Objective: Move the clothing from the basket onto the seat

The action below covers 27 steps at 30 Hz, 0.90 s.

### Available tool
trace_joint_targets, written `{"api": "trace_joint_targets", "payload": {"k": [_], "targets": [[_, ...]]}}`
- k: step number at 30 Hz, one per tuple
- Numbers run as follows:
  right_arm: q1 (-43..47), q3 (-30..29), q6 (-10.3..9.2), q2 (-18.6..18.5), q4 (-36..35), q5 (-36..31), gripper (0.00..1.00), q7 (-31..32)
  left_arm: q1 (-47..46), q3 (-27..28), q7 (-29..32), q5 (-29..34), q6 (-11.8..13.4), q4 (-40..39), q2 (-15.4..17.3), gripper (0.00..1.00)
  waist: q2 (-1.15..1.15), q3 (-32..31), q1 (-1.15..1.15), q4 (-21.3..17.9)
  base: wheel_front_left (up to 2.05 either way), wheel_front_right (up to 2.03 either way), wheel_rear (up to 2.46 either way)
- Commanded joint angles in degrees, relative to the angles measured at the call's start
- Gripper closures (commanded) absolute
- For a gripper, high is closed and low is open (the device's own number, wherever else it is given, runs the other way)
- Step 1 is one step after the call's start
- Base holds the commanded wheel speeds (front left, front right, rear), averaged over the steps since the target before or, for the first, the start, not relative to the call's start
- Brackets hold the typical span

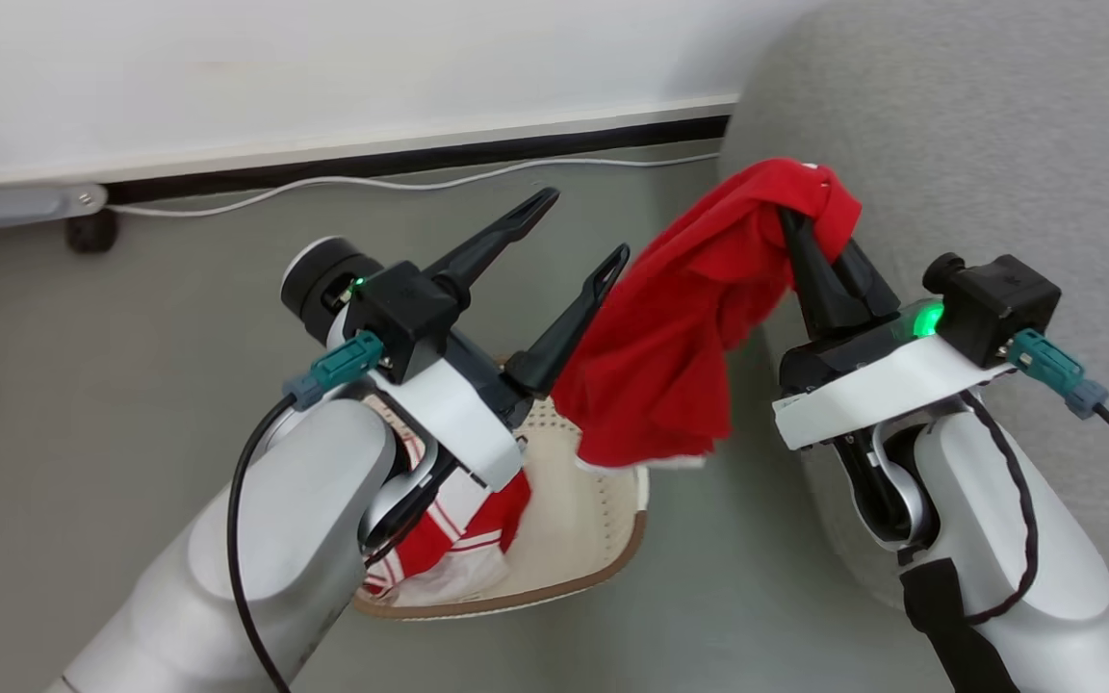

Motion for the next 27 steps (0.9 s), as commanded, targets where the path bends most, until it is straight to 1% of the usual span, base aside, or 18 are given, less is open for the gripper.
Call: {"api": "trace_joint_targets", "payload": {"k": [1,6,7,13,18,22,27], "targets": [[0.7,0.2,0.19,0.7,-2.6,-0.3,1.0,-0.3,0.0,2.0,-0.3,0.3,-0.1,-1.3,1.2,0.0,0.0,-0.5,0.0,-4.0,0.0,0.0,0.0],[1.6,-0.4,0.19,0.8,-4.9,-0.2,1.0,-0.3,1.8,2.7,-0.3,0.2,-0.1,-2.0,1.3,0.0,0.0,-1.2,0.0,-10.1,0.0,0.0,0.0],[1.6,-0.4,0.19,0.8,-4.9,-0.2,1.0,-0.3,1.8,2.7,-0.3,0.2,-0.1,-2.0,1.3,0.0,0.0,-1.2,0.0,-10.1,0.0,0.0,0.0],[2.8,-1.6,0.19,1.0,-6.7,0.2,1.0,-0.3,3.7,3.4,-0.3,0.4,-0.1,-2.8,1.5,0.0,0.0,-2.4,0.0,-17.1,0.0,0.0,0.0],[4.5,-2.7,0.19,0.8,-8.4,0.4,1.0,-0.3,5.9,4.3,-0.3,0.5,-0.1,-3.4,1.3,0.0,0.0,-3.7,0.0,-22.0,0.0,0.0,0.0],[6.6,-5.7,0.19,-0.3,-11.0,-0.2,1.0,-0.3,6.1,3.0,-0.3,0.7,-0.1,-3.8,0.6,0.0,0.0,-3.2,0.0,-23.3,0.0,0.0,0.0],[8.4,-11.4,0.19,-0.3,-15.0,-1.1,1.0,-0.3,5.3,1.0,-0.3,0.0,-0.1,-3.8,0.3,0.0,0.0,-2.1,0.0,-23.7,0.0,0.0,0.0]]}}
